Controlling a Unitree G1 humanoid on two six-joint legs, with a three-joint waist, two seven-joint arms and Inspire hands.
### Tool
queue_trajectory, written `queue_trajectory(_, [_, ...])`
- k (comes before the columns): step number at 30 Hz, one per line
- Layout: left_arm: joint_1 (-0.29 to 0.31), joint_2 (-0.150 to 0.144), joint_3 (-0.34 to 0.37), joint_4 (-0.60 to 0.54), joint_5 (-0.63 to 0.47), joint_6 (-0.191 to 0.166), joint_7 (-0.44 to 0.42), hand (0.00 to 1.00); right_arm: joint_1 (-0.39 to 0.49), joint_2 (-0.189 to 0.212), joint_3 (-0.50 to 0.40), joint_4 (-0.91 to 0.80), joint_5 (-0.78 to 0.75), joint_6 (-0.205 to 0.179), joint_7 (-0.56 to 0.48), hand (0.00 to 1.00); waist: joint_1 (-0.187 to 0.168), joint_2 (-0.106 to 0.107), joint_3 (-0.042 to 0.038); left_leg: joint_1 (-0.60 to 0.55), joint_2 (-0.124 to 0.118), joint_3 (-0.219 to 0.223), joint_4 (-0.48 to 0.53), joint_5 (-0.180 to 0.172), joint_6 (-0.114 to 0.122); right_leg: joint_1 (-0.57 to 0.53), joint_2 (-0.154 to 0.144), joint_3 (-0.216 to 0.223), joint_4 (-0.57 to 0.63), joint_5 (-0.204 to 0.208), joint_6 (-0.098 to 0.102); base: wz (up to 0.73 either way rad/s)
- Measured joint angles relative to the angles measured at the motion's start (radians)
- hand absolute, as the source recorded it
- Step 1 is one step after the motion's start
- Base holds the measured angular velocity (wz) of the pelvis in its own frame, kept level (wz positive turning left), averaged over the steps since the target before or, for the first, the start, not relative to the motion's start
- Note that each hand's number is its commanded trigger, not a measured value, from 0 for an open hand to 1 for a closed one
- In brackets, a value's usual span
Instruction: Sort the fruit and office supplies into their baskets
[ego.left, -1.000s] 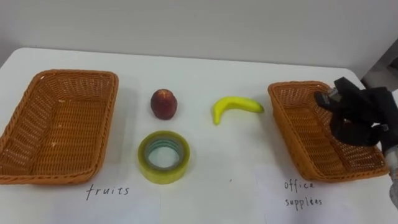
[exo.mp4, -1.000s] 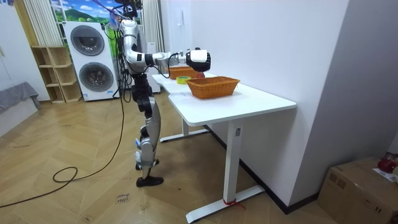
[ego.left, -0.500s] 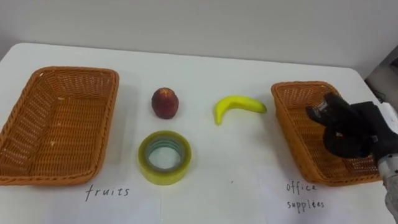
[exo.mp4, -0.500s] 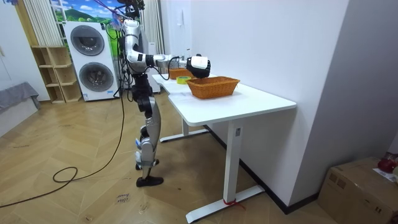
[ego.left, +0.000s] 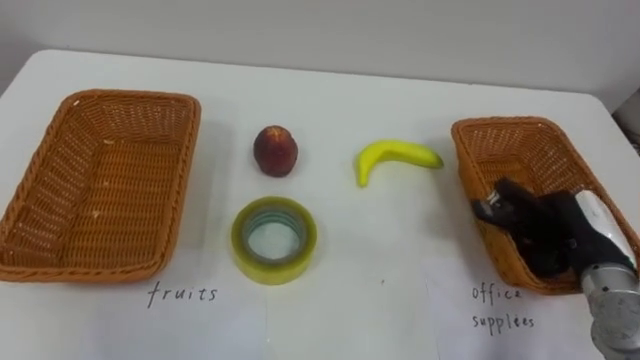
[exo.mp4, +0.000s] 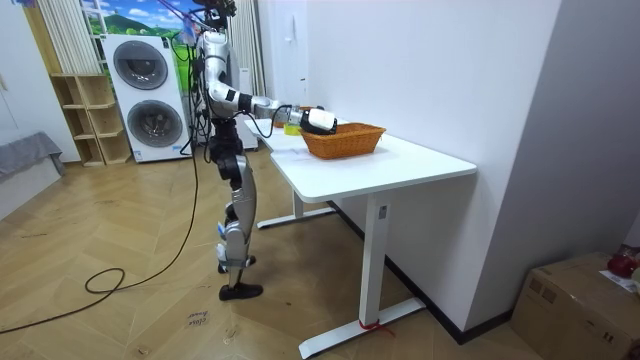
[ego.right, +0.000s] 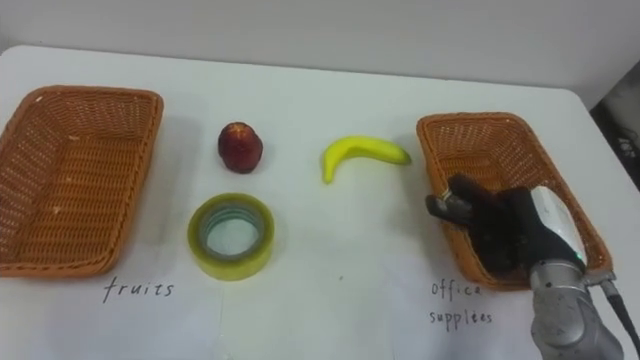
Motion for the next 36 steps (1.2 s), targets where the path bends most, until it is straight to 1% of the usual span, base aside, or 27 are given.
queue_trajectory(1, [-0.003,0.001,0.0,0.0,-0.002,0.0,0.001,0.0,0.0,0.0,0.001,0.0,-0.004,-0.003,-0.003,0.0,0.0,-0.002,-0.0016,-0.003,-0.001,0.0,0.004,0.002,-0.001,-0.006,0.0,0.0,0.0,0.0,-0.001,0.0])
queue_trajectory(4, [-0.003,0.002,-0.001,-0.001,-0.038,-0.002,0.001,0.0,0.0,0.0,0.001,-0.001,-0.008,-0.003,-0.008,0.0,-0.003,-0.007,-0.0027,-0.001,-0.007,0.0,0.005,0.004,0.0,-0.006,-0.001,0.0,-0.001,0.0,-0.001,0.0])
queue_trajectory(6, [-0.002,0.003,-0.001,-0.002,-0.054,-0.001,0.001,0.0,0.0,-0.001,0.001,-0.004,-0.004,-0.003,-0.008,0.0,-0.004,-0.009,-0.0032,0.001,-0.008,0.0,0.006,0.004,0.0,-0.004,-0.002,0.005,-0.001,0.0,-0.001,0.0])
queue_trajectory(9, [-0.001,0.004,-0.001,-0.004,-0.069,-0.001,0.001,0.0,0.0,-0.001,0.002,-0.026,0.003,-0.003,-0.007,0.0,-0.006,-0.01,-0.0018,0.005,-0.005,-0.001,0.006,0.004,0.0,-0.001,-0.003,0.006,-0.001,0.0,-0.001,0.0])
queue_trajectory(10, [-0.001,0.004,-0.001,-0.003,-0.077,-0.001,0.001,0.0,0.0,-0.001,0.002,-0.033,0.004,-0.003,-0.007,0.0,-0.006,-0.009,0.0018,0.01,-0.003,-0.001,0.005,0.004,0.0,0.004,-0.003,0.006,-0.001,0.001,-0.001,0.0])
queue_trajectory(11, [0.0,0.004,-0.001,-0.002,-0.078,-0.001,0.001,0.0,0.0,-0.001,0.002,-0.034,0.003,-0.003,-0.007,0.0,-0.006,-0.007,0.0034,0.014,-0.003,-0.001,0.005,0.004,0.0,0.009,-0.003,0.006,-0.001,0.0,-0.001,0.0])
queue_trajectory(16, [0.005,0.004,-0.002,0.0,-0.078,-0.001,-0.002,0.0,0.0,-0.001,0.002,-0.034,0.003,-0.003,0.014,0.0,-0.007,-0.002,0.0045,0.013,0.0,-0.001,0.003,0.003,0.0,0.014,0.0,0.004,0.001,0.001,-0.001,0.0])
queue_trajectory(19, [0.014,0.002,-0.002,0.001,-0.077,-0.001,-0.002,0.0,0.0,-0.001,0.001,-0.034,0.004,-0.003,0.021,0.0,-0.009,0.004,0.002,0.016,0.0,-0.001,0.002,0.003,0.0,0.016,0.0,0.004,0.002,0.001,-0.002,0.0])
queue_trajectory(22, [0.022,0.001,-0.002,0.004,-0.077,0.001,-0.002,0.0,0.0,-0.001,0.001,-0.041,0.004,-0.003,0.028,0.0,-0.019,0.007,0.0025,0.024,-0.001,-0.005,0.001,0.003,0.0,0.026,0.0,0.0,0.001,0.001,-0.002,0.02])
queue_trajectory(23, [0.023,0.002,-0.002,0.012,-0.077,0.001,-0.002,0.0,0.0,-0.001,0.001,-0.048,0.005,-0.003,0.03,0.0,-0.021,0.008,0.0015,0.027,-0.001,-0.004,0.0,0.003,0.0,0.028,0.0,0.001,0.001,0.001,-0.002,0.0])
queue_trajectory(28, [0.023,0.001,-0.002,0.036,-0.077,0.001,-0.002,0.0,0.0,-0.001,0.001,-0.059,0.005,-0.003,0.04,0.0,-0.025,0.004,-0.0015,0.03,-0.001,-0.004,0.0,0.004,0.0,0.028,0.0,0.002,0.001,0.001,-0.002,0.0])
queue_trajectory(36, [0.023,0.003,0.0,0.033,-0.077,0.0,-0.002,0.0,0.001,-0.001,0.001,-0.092,0.002,-0.003,0.051,0.0,-0.029,0.006,-0.0021,0.032,-0.002,-0.004,0.001,0.004,0.0,0.031,-0.001,0.001,0.001,0.001,-0.002,0.0])
